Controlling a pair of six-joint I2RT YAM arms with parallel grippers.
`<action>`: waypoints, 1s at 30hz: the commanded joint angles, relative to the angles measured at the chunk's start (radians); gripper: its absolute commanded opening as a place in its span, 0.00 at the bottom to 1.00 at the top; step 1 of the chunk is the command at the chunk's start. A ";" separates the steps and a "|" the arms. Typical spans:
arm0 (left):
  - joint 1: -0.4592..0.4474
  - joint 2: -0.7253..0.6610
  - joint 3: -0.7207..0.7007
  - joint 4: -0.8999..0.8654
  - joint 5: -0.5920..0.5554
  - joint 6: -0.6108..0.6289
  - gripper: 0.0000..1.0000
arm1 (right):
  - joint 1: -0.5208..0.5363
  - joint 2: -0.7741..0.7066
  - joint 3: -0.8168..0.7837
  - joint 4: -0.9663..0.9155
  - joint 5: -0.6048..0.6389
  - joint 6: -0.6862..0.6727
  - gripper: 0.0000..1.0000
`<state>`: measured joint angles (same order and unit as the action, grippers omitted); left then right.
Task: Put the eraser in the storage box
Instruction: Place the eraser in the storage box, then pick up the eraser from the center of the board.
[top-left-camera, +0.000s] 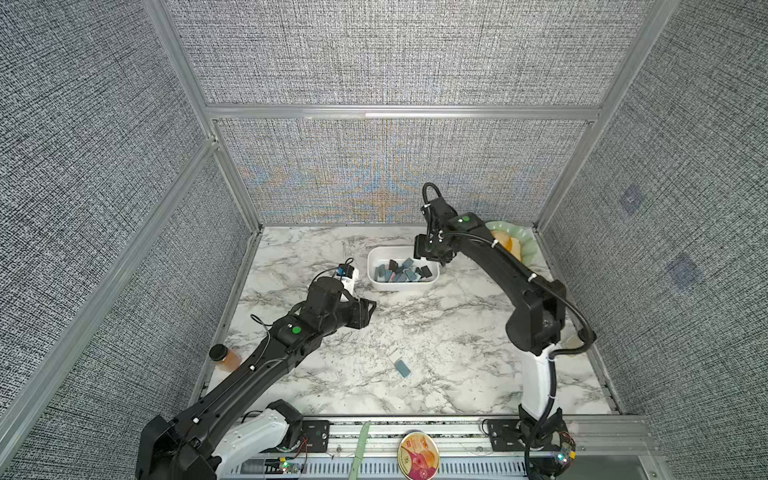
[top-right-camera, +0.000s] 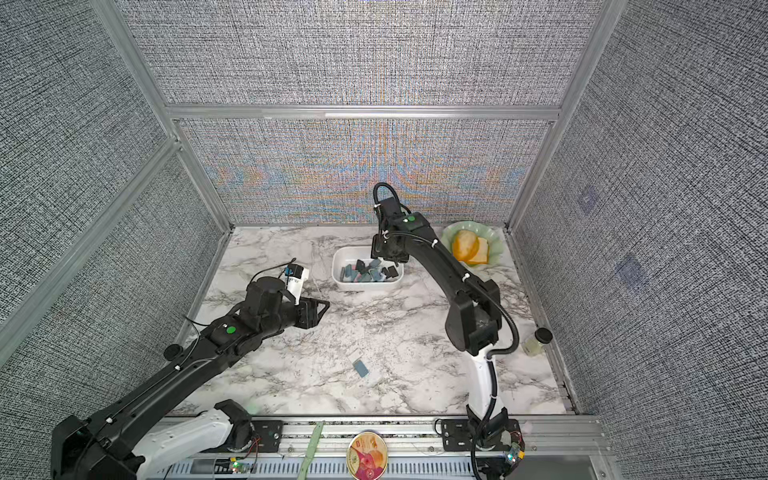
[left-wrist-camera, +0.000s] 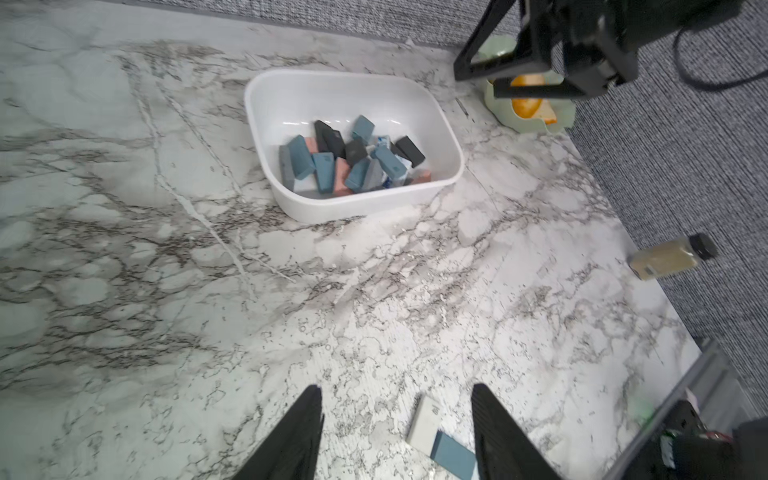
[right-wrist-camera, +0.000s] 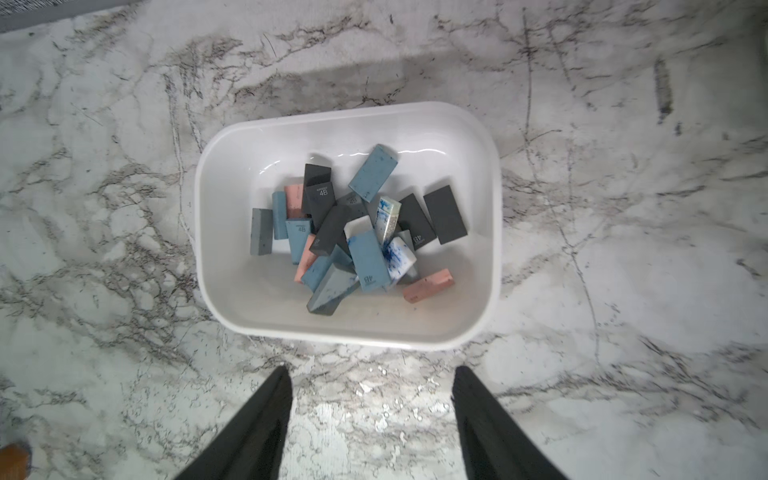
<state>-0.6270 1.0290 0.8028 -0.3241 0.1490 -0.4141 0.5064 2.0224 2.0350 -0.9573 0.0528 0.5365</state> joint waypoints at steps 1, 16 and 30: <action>-0.035 0.010 -0.007 -0.026 0.078 0.057 0.62 | 0.000 -0.124 -0.102 0.082 0.033 -0.008 0.66; -0.269 0.272 0.038 -0.085 0.074 0.083 0.64 | 0.003 -0.671 -0.686 0.305 0.007 0.020 0.67; -0.305 0.607 0.168 -0.172 -0.055 0.010 0.64 | 0.003 -0.848 -0.906 0.366 -0.025 0.041 0.68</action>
<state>-0.9298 1.6142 0.9554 -0.4675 0.1501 -0.3752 0.5083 1.1919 1.1412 -0.6189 0.0303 0.5667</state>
